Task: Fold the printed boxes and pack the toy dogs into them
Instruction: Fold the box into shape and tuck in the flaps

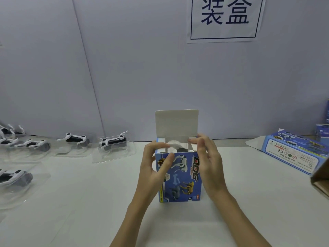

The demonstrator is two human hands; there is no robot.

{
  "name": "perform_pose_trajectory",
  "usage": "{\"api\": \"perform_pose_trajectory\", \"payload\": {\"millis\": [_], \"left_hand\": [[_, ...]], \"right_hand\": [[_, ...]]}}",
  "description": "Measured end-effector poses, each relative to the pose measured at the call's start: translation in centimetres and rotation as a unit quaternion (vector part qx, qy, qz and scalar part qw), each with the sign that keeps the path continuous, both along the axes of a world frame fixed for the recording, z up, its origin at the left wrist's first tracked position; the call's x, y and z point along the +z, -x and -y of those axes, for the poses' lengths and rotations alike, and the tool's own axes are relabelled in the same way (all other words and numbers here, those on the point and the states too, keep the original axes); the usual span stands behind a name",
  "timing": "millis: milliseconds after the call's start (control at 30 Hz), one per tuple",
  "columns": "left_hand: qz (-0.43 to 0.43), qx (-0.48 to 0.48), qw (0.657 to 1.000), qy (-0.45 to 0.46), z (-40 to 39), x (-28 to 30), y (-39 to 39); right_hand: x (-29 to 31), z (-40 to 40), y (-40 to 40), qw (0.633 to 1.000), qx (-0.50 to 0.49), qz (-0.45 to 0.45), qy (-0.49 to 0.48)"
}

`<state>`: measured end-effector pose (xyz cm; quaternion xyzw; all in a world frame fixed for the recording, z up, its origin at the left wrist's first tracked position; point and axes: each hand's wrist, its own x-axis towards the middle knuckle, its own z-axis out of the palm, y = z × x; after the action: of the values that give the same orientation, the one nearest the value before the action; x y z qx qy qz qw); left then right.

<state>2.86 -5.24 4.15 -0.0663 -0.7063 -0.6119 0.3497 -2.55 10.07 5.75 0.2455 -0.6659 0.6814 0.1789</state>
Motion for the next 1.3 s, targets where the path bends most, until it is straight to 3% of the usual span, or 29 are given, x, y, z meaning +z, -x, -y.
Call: {"api": "perform_pose_trajectory", "payload": {"millis": [100, 300, 433, 600, 767, 1000, 1067, 1133, 1200, 1300], "left_hand": [[0.008, 0.029, 0.999, 0.012, 0.1, 0.4, 0.2], [0.018, -0.038, 0.996, -0.084, 0.2, 1.2, 0.3], [-0.032, -0.071, 0.993, -0.087, 0.6, 1.4, 0.4], [0.005, -0.052, 0.999, 0.008, 1.2, 0.3, 0.4], [0.021, -0.052, 0.998, -0.032, 0.7, 0.1, 0.7], [-0.036, -0.005, 0.999, -0.027, -0.3, -0.4, 0.7], [-0.056, 0.107, 0.993, 0.017, -0.5, -0.8, 0.6], [-0.067, 0.207, 0.967, 0.134, -0.4, -1.3, 0.6], [-0.051, 0.236, 0.936, 0.258, -0.6, -1.3, 0.5], [-0.022, 0.268, 0.902, 0.338, -0.8, -1.3, 0.5]], "right_hand": [[0.1, 0.2, 0.4, 1.000, -0.005, 0.000, 0.019], [0.7, 0.3, 0.5, 0.983, 0.093, 0.058, 0.147], [0.6, 0.2, 0.7, 0.988, 0.096, 0.030, 0.114], [-0.4, -0.1, 0.6, 0.984, 0.111, 0.052, 0.127], [-0.9, 0.2, 0.4, 0.995, 0.088, 0.015, 0.043], [-1.1, 0.5, 0.1, 0.999, 0.000, -0.038, -0.022], [-1.2, 1.0, -0.3, 0.998, -0.046, -0.038, 0.009], [-1.2, 1.7, -0.8, 0.995, -0.059, -0.004, 0.077], [-1.3, 2.2, -1.3, 0.987, -0.019, 0.057, 0.148], [-1.9, 2.8, -1.2, 0.973, 0.070, 0.148, 0.165]]}}
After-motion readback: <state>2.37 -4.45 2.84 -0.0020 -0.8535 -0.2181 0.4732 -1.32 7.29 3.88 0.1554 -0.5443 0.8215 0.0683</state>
